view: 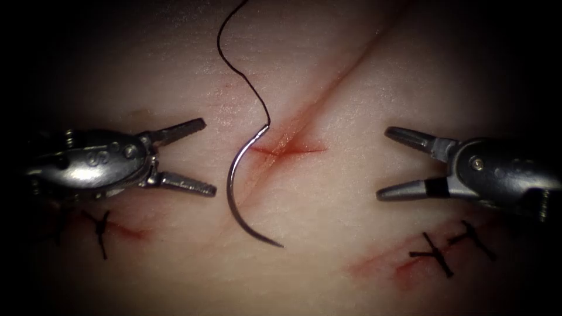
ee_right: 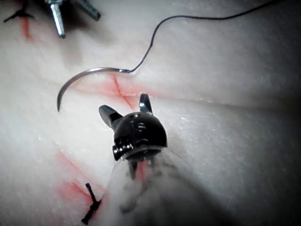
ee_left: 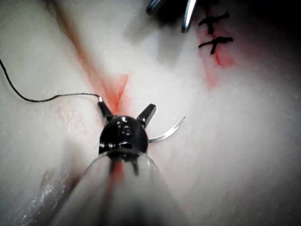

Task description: Wound Closure

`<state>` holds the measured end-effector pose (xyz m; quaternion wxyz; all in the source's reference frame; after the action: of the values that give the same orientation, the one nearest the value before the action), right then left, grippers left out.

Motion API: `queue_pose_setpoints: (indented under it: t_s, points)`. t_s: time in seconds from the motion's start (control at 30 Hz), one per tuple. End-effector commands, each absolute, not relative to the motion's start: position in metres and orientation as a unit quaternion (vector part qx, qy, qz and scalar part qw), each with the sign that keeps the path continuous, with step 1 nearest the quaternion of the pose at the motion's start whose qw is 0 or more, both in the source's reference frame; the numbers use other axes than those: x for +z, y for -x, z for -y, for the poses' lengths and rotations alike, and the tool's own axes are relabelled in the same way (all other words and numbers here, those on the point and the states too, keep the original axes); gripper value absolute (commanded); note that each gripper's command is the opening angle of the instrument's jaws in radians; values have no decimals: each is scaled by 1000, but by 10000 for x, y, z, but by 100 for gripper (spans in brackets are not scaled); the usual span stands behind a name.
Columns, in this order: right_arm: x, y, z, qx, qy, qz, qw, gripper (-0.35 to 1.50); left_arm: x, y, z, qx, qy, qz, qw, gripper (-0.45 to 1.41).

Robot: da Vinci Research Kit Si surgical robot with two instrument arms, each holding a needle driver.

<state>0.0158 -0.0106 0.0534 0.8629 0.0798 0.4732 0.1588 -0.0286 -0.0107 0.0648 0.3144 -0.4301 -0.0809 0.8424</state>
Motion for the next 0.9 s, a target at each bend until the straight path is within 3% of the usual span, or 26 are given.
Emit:
queue_pose_setpoints:
  t_s: [0.03, 0.23, 0.3, 0.9]
  points:
    - [538, -166, 111, 159, -82, -473, 862, 108, 654, 294, 114, 838, 422, 82, 336, 80]
    - [535, -170, 106, 159, -78, -472, 863, 108, 651, 304, 133, 840, 382, 46, 383, 87]
    - [532, -171, 108, 159, -78, -472, 863, 111, 654, 303, 146, 852, 397, 46, 338, 79]
    - [530, -168, 109, 158, -79, -473, 863, 113, 664, 322, 162, 926, 354, 115, 68, 82]
